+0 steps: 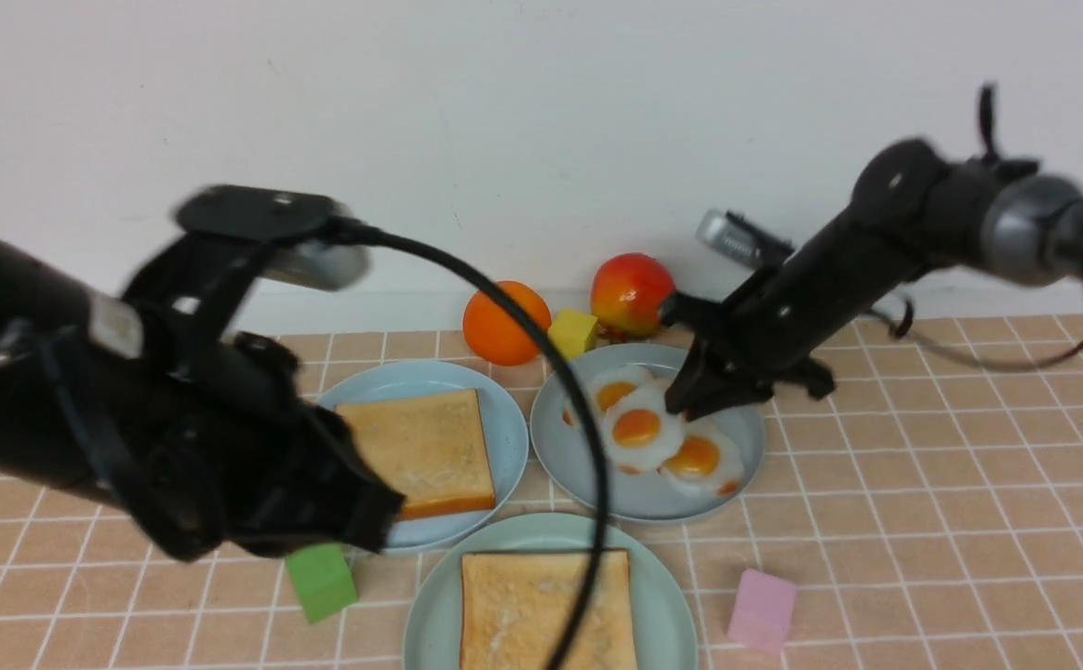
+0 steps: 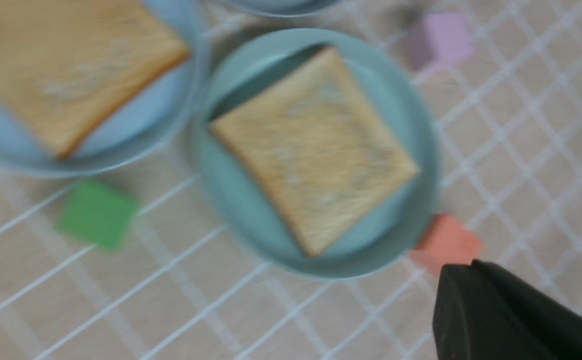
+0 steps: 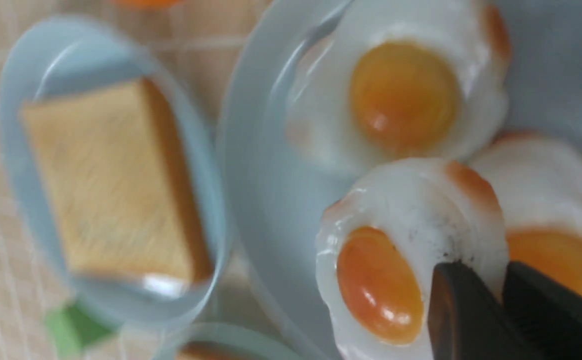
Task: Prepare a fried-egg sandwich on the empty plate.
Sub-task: Use the right arm to place the fried egg on the slice of bread in the middle, then use the left arm to grab a slice of bread
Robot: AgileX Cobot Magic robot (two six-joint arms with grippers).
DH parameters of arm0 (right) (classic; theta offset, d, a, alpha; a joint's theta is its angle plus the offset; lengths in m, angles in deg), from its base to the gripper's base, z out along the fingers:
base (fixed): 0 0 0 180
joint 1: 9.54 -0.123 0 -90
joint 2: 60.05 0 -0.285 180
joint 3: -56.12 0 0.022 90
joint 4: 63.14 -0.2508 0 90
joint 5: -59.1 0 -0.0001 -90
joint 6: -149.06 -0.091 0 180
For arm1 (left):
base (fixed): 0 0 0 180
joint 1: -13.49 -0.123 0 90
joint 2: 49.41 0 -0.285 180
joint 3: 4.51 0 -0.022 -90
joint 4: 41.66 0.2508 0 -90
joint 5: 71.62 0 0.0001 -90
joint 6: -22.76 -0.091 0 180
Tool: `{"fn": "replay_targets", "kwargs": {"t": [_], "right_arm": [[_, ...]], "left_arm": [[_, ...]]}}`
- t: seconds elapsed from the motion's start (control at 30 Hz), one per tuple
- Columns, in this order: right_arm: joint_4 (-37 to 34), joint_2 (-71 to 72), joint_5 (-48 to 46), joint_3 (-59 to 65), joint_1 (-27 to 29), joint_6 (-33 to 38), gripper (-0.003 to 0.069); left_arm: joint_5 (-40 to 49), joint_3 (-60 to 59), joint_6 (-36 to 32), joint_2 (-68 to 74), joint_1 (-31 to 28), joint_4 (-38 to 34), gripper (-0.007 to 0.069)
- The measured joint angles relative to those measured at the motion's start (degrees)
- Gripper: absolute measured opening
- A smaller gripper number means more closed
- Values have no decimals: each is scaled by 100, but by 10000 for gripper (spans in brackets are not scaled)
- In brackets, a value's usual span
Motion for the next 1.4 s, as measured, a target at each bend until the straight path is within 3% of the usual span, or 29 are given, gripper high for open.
{"fn": "replay_targets", "kwargs": {"t": [0.13, 0.2, 0.33, 0.53, 0.73, 0.87, 0.97, 1.07, 1.17, 1.27, 1.4], "right_arm": [[43, 483, -264, 186, -94, 373, 95], [53, 801, -302, 531, -334, 614, 95], [47, 1018, -247, 1259, -948, 831, 95], [-34, 1018, 351, 2106, -1701, 1150, 95], [-72, 1013, 885, 2402, -1828, 1156, 100], [-25, 1018, 969, 2432, -1828, 1156, 175], [153, 1132, 1003, 2445, -1828, 1156, 293], [422, 1492, 997, 2449, -1791, 1150, 409], [800, 2036, 688, 2449, -1628, 897, 481], [1256, 2528, 289, 2449, -1468, 542, 504], [1815, 3306, 74, 2633, -1418, 242, 498]], "left_arm": [[134, 0, 896, -174, 0, 863, -13], [251, -12, 1600, -205, 0, 1393, -12], [148, -175, 2268, -138, 0, 1781, -10], [-104, -402, 2482, 233, 0, 1937, -4], [-124, -407, 2494, 657, 0, 1885, -3], [-164, -407, 2494, 829, 0, 1815, 1], [-275, -407, 2690, 923, 0, 1808, 11], [-520, -407, 3393, 1009, 0, 1985, 41], [-857, -381, 4289, 1202, 0, 2564, 104], [-946, -142, 4834, 1510, -117, 3041, 190], [-1138, 377, 4564, 2066, -568, 2849, 295]]}}
